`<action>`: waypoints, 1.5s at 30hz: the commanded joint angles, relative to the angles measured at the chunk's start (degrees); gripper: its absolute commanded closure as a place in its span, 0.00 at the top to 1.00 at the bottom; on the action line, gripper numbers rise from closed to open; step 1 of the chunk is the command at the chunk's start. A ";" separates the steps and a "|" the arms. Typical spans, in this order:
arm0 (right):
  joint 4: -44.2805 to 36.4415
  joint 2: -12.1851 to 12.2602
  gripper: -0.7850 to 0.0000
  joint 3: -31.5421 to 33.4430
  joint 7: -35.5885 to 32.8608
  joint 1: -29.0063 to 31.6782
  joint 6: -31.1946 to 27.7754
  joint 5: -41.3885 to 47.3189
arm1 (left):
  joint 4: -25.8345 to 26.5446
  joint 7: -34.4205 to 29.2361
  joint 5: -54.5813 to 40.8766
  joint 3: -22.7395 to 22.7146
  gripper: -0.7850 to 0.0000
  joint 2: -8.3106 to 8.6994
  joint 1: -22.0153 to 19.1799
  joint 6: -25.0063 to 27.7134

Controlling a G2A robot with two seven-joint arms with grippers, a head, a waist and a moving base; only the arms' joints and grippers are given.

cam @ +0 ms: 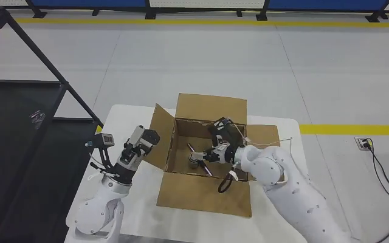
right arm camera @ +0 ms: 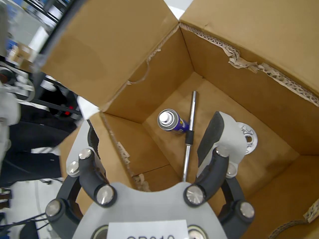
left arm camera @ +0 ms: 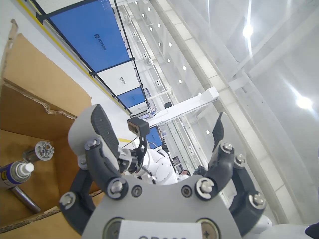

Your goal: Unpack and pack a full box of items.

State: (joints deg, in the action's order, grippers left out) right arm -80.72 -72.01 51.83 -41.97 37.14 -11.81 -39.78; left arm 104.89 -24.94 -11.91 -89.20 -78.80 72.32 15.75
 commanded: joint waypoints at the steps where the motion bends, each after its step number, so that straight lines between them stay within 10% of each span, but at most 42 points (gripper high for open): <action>1: 2.17 -1.15 1.00 -5.00 1.03 -2.15 1.82 -6.43 | -0.28 -0.86 -2.40 -1.35 1.00 0.23 0.21 -2.14; 12: 16.31 -7.82 1.00 -17.91 -1.05 -11.02 6.75 -13.05 | 0.20 -2.92 -6.46 -4.61 1.00 0.94 2.00 -4.01; 14: 18.26 -8.77 0.45 -18.67 -1.31 -11.95 6.55 -12.39 | 0.20 -2.92 -6.46 -4.61 1.00 0.94 2.00 -4.01; 18: 21.34 -10.28 0.00 -19.71 -1.58 -13.12 6.56 -11.90 | 0.20 -2.92 -6.46 -4.61 1.00 0.94 2.00 -4.01; 32: 18.40 -9.92 0.00 -14.70 -1.87 -11.43 5.73 -12.61 | 0.20 -2.92 -6.46 -4.61 1.00 0.94 2.00 -4.01; 45: -22.54 -1.35 0.00 14.83 -0.81 13.61 27.41 -30.72 | 0.20 -2.92 -6.46 -4.61 1.00 0.94 2.00 -4.01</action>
State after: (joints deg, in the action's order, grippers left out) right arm -99.04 -73.84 62.89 -43.21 47.52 12.66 -68.30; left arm 105.08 -27.87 -18.37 -93.80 -77.86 74.32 11.73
